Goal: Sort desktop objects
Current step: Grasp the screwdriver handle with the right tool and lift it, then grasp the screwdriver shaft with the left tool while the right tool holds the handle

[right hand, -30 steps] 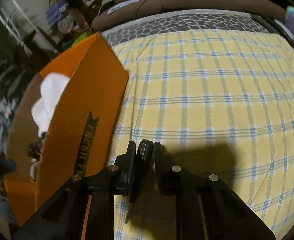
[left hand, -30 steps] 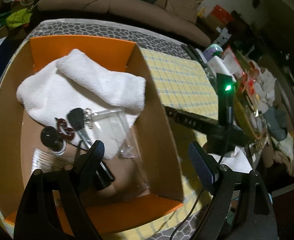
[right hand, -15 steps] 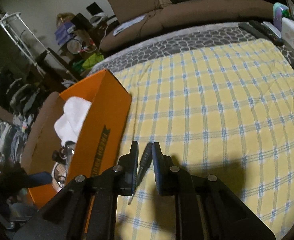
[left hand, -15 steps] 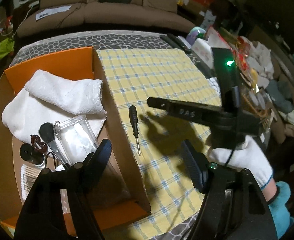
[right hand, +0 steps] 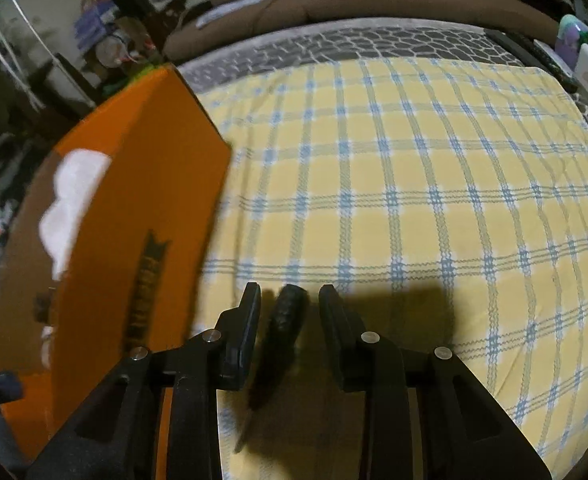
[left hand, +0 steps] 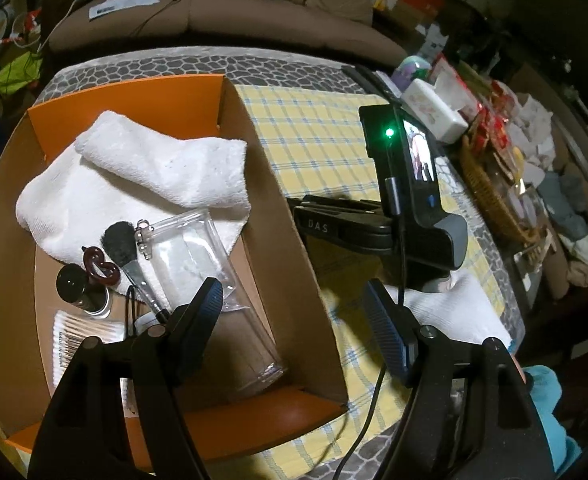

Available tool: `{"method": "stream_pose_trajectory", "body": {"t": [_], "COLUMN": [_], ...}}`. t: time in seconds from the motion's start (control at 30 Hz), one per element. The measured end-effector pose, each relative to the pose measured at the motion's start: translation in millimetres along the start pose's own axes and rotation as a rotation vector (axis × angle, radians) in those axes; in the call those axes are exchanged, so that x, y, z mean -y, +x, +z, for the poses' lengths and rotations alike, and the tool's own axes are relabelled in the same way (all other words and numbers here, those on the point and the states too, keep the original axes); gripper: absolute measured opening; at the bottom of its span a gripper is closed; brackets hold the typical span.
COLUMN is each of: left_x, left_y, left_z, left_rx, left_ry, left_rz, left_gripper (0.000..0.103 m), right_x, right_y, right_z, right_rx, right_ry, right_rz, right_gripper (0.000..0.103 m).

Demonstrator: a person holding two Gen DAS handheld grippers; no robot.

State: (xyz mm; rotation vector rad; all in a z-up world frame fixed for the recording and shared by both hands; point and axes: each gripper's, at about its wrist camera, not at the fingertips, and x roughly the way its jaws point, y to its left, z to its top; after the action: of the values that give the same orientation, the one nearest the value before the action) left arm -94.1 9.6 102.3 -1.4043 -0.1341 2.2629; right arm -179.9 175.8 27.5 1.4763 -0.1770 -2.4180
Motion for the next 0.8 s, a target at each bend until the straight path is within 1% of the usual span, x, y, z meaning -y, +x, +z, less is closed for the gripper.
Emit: {"method": "stream_pose_trajectory", "body": {"t": [0.1, 0.13, 0.17, 0.23, 0.27, 0.37, 0.47, 0.6, 0.63, 0.7, 0.73, 0.8], "left_x": [-1.3, -0.5, -0.1, 2.7, 4.2, 12.5, 25.1, 52.8, 59.9, 76.9, 82.0, 94.9], "left_y": [2.2, 3.0, 3.8, 4.5, 4.4, 4.5, 6.9, 11.9, 13.8, 19.3, 24.1, 36.2], "left_z": [0.0, -0.1, -0.5, -1.2, -1.3, -1.8, -1.7, -5.1, -6.0, -6.9, -6.8, -5.9], "left_rx": [-0.004, -0.006, -0.008, -0.011, -0.012, -0.015, -0.021, -0.023, -0.024, -0.018, -0.031, -0.056], "left_ry": [-0.003, -0.004, -0.003, 0.002, 0.006, 0.025, 0.045, 0.101, 0.119, 0.167, 0.179, 0.207], "left_rz": [-0.004, -0.005, -0.007, -0.009, -0.011, -0.012, -0.018, -0.033, -0.031, -0.003, -0.007, 0.025], "left_gripper": [0.07, 0.07, 0.07, 0.07, 0.07, 0.07, 0.07, 0.068, 0.068, 0.068, 0.068, 0.066], "right_x": [-5.2, -7.6, -10.6, -12.9, -12.2, -8.1, 5.4, 26.4, 31.2, 42.2, 48.4, 58.2], "right_y": [1.1, 1.0, 1.4, 1.2, -1.3, -10.1, -23.7, -42.4, -46.6, -55.3, -59.2, -64.3], "right_z": [-0.1, -1.2, -2.4, -3.3, -4.2, -5.1, -7.1, -12.5, -14.5, -18.8, -21.5, -26.5], "right_rx": [-0.006, -0.006, -0.006, -0.008, -0.003, 0.009, 0.026, 0.047, 0.052, 0.061, 0.063, 0.065], "right_ry": [-0.042, -0.062, -0.087, -0.102, -0.098, -0.092, -0.057, -0.028, -0.022, -0.007, 0.001, 0.016], "right_rz": [-0.042, -0.057, -0.075, -0.043, -0.019, -0.001, 0.026, 0.034, 0.036, 0.038, 0.04, 0.044], "right_gripper": [0.029, 0.026, 0.02, 0.018, 0.017, 0.017, 0.018, 0.018, 0.018, 0.019, 0.019, 0.019]}}
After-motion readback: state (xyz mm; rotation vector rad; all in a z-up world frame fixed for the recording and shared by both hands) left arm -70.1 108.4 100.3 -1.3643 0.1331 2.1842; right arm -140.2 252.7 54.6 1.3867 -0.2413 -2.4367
